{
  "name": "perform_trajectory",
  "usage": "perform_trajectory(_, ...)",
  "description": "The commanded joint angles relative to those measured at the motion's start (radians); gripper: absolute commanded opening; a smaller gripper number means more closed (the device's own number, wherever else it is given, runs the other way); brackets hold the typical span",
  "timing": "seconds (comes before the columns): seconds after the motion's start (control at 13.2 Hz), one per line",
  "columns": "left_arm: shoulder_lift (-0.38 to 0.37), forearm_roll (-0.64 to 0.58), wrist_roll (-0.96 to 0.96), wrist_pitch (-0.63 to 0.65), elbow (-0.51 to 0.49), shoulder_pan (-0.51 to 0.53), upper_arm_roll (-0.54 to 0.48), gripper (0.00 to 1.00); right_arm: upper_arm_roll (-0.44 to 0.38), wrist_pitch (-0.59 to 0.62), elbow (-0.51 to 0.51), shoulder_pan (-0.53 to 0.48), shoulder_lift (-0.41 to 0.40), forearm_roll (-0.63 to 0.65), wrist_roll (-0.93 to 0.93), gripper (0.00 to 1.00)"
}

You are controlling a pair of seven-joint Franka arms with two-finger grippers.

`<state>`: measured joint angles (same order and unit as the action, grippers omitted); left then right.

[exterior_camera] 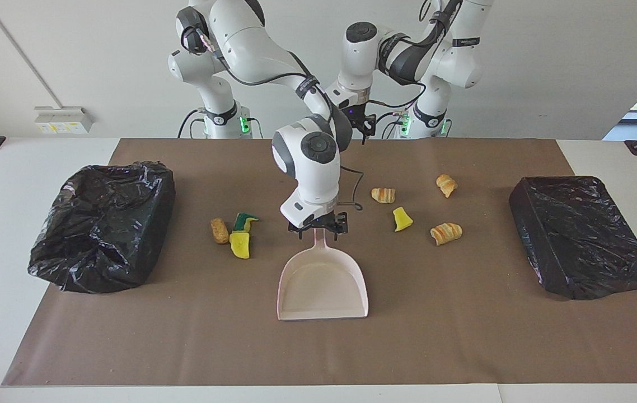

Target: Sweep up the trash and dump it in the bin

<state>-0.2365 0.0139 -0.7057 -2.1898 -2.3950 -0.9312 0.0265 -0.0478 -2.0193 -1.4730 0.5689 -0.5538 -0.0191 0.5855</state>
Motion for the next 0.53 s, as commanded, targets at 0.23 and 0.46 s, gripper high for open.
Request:
perform_trajectory(0.23,0.103,-0.003,-0.21,-0.172,-0.013,-0.13,-0.016,1.0,0.012,0.031,-0.019,-0.003,0.017,-0.047,-0.01,0.58)
perform_trajectory(0.46,0.125,-0.003,-0.23,-0.18,-0.013,-0.155,-0.016,0.86,0.014,0.045,-0.007,-0.018,0.014,-0.052,-0.021,0.0)
